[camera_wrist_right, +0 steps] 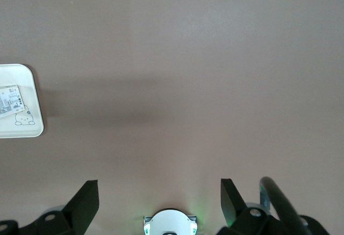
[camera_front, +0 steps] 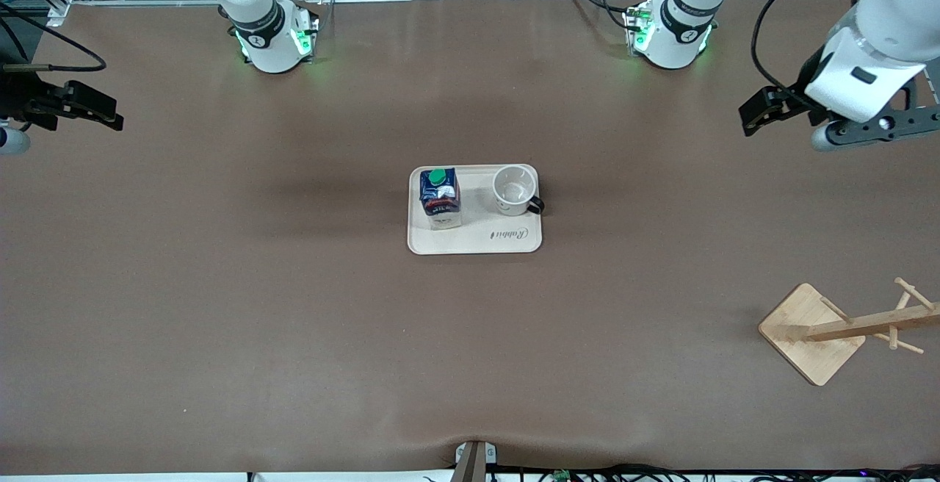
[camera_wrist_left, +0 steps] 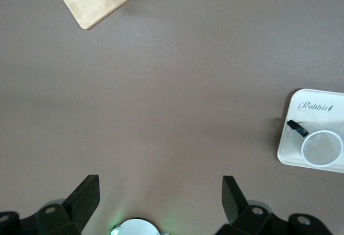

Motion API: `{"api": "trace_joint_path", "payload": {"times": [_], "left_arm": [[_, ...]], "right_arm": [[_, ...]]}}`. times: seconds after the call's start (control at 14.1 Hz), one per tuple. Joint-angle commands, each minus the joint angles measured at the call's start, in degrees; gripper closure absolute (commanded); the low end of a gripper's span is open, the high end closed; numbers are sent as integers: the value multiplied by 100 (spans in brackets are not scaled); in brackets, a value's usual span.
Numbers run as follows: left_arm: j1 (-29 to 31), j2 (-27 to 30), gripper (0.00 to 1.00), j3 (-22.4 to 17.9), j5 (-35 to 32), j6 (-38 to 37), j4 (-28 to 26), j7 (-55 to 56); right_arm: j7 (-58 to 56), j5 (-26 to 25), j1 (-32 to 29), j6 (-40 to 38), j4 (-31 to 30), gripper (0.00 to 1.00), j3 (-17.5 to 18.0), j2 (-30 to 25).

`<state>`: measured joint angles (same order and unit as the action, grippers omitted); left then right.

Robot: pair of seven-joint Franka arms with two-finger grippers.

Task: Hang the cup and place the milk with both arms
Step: 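Move the left gripper over the white mug on the tray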

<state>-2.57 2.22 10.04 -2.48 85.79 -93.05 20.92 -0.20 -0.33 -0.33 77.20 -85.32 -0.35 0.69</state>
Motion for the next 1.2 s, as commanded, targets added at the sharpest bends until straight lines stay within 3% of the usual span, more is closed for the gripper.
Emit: {"api": "trace_joint_path", "payload": {"times": [0.0, 0.21, 1.13], "left_arm": [[2, -81, 0, 269, 37, 166, -82, 552], [11, -143, 0, 691, 37, 403, -275, 1351], [-42, -644, 0, 1475, 11, 852, -434, 2425]], "right_arm": [[37, 112, -46, -38, -2, 0, 26, 2], [37, 121, -37, -38, 15, 0, 26, 2], [37, 130, -63, -47, 7, 0, 26, 10]]}}
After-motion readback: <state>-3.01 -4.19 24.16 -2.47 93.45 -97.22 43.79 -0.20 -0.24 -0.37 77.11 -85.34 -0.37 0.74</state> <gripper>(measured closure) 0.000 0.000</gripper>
